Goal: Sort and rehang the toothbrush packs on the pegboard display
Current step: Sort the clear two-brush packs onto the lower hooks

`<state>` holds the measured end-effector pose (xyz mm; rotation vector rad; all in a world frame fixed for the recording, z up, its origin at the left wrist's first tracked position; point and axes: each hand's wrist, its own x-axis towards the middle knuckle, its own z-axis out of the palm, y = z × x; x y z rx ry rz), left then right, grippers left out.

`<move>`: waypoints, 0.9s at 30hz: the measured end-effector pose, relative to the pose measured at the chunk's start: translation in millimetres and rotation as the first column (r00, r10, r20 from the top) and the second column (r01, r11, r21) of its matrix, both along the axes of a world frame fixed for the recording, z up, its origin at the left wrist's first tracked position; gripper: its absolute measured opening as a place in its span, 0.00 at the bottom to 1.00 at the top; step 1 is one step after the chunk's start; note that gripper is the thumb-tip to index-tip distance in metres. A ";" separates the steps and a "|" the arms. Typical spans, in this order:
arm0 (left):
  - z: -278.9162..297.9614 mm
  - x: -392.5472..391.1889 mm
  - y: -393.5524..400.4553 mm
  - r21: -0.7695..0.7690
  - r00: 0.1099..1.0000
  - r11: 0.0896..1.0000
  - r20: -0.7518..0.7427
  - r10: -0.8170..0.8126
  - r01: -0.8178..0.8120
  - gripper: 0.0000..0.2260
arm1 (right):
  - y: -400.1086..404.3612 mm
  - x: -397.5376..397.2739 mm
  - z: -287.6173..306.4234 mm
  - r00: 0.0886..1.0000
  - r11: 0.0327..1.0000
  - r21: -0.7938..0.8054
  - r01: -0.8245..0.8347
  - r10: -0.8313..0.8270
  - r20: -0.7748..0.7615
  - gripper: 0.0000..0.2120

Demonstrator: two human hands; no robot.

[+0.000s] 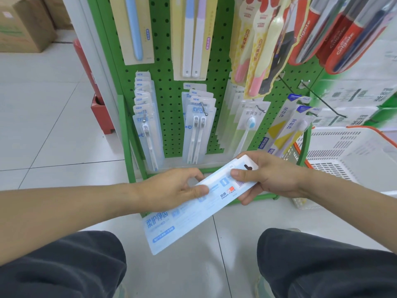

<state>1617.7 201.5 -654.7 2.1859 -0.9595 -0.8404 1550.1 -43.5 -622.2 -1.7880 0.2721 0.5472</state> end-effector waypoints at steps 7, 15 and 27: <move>-4.3 -2.9 -10.7 0.112 0.891 0.980 0.410 -0.195 0.163 0.35 | 22.2 1.4 7.5 0.984 0.959 0.229 0.169 -0.151 -0.093 0.09; -12.8 10.7 -9.6 -0.074 0.870 0.997 0.490 0.053 -0.019 0.19 | 22.7 3.3 13.0 0.984 0.883 0.435 0.177 -0.163 -0.070 0.17; -9.1 14.1 -11.6 -0.389 0.900 0.890 0.258 0.352 -0.237 0.03 | 33.0 21.8 -5.2 0.839 0.991 -0.027 0.131 -0.096 0.535 0.04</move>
